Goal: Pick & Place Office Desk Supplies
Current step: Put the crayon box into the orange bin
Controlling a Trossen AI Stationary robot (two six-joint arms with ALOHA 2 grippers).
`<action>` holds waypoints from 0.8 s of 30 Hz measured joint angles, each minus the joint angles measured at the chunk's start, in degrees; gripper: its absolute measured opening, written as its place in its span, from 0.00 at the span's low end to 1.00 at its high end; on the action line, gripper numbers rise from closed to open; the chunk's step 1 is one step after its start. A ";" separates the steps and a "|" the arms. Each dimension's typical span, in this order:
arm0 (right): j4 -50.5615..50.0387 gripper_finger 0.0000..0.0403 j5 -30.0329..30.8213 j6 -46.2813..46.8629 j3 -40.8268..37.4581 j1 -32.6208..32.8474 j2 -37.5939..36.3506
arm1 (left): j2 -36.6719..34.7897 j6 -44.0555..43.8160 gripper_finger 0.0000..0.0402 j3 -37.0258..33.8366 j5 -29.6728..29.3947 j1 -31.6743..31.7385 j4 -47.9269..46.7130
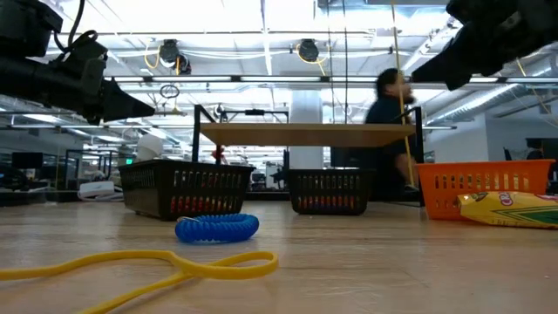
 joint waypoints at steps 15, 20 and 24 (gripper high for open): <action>-27.29 0.06 -7.20 21.31 17.73 5.40 17.18 | -0.02 3.35 0.06 -0.01 0.07 0.00 0.07; -28.07 0.22 -14.90 26.13 20.03 5.34 21.13 | 0.00 3.35 0.06 -0.02 0.07 -0.02 0.07; -28.47 0.37 -19.53 30.69 20.07 5.34 23.18 | -0.02 3.35 0.06 -0.01 0.07 -0.01 0.07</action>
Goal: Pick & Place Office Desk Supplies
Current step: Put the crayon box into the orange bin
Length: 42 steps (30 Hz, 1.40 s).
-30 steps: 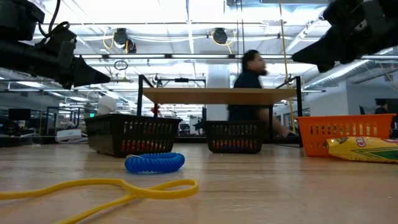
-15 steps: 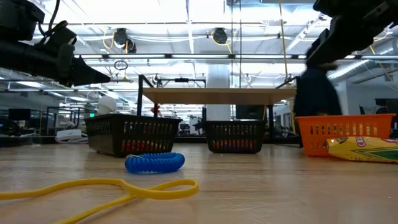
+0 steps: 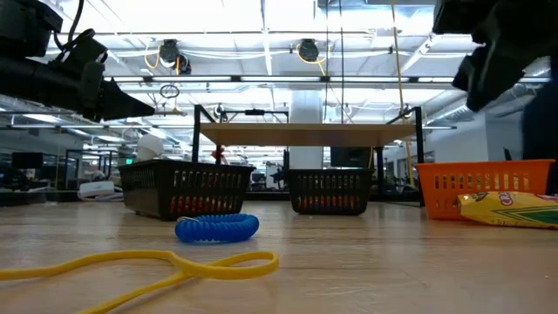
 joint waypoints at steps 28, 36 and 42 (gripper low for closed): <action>-4.52 0.56 -4.32 31.50 -0.09 13.57 11.64 | 0.00 0.03 0.06 -0.01 0.00 0.01 -0.13; -6.84 0.56 4.83 30.89 -0.07 14.68 12.89 | 0.02 0.04 0.06 0.01 -0.02 -0.01 -0.30; -7.60 0.56 3.06 30.41 -0.07 14.75 18.21 | 0.02 0.02 0.06 0.00 -0.02 -0.01 -1.26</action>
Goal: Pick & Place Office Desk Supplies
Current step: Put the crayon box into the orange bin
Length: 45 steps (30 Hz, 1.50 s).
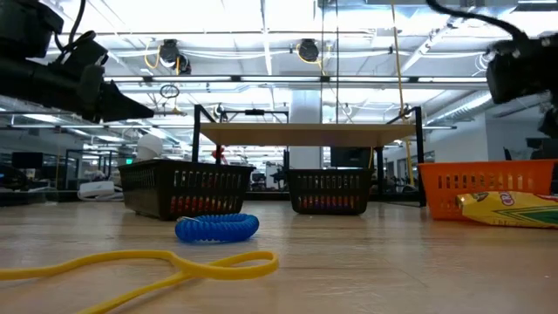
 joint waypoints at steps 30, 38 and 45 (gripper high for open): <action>10.41 0.45 4.16 -2.29 -3.47 -0.47 5.72 | 0.00 -0.02 0.06 -0.01 0.00 0.01 -2.04; 12.69 0.21 -3.02 -2.54 -4.44 -0.55 5.21 | 0.00 -0.28 0.06 0.00 0.02 0.01 -2.27; 15.40 0.16 -12.16 -3.88 -4.86 1.12 1.31 | -0.01 -0.79 0.06 0.00 0.14 0.00 -2.25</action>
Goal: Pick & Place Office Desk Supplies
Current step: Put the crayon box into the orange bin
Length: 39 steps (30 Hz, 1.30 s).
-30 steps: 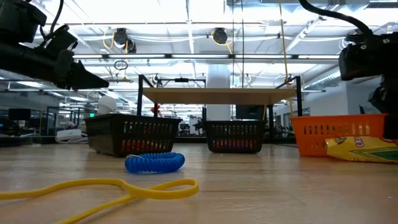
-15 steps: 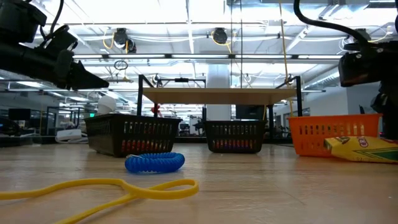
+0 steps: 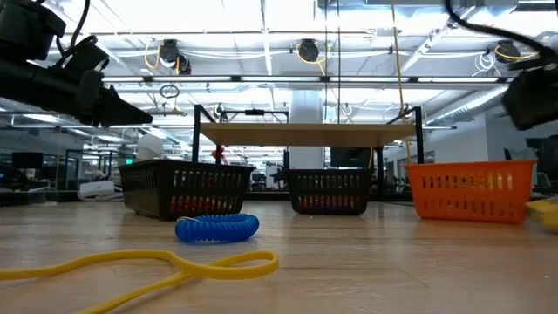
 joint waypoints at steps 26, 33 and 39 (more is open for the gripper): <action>27.55 0.17 2.91 -60.46 0.16 -15.39 -27.05 | 0.01 -1.22 0.06 0.00 0.32 0.00 0.82; 30.84 0.17 -4.35 -65.29 0.14 -21.12 -31.72 | 0.00 -2.05 0.06 -0.01 0.33 0.01 0.80; 39.21 0.17 -6.18 -66.43 -4.52 -24.85 -37.41 | -0.01 -2.09 0.06 0.00 0.32 0.01 0.56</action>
